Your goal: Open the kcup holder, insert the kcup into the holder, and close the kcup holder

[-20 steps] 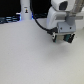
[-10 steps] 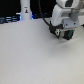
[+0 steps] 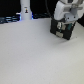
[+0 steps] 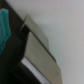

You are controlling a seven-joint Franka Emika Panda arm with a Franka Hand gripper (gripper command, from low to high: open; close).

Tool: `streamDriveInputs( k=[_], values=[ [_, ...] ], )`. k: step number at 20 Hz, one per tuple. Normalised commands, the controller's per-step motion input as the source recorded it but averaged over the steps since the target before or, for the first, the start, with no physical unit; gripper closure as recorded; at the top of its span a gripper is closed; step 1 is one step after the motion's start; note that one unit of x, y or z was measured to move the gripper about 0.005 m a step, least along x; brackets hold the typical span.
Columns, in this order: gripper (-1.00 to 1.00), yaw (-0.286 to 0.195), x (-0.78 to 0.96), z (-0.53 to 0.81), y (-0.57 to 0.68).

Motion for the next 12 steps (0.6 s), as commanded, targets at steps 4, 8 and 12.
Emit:
streamDriveInputs(
  k=[4,8,12],
  values=[
    [-1.00,0.081,-0.58,0.18,0.47],
    [-1.00,0.088,-0.01,0.82,0.29],
    [-1.00,0.025,0.08,0.94,0.12]
  ],
)
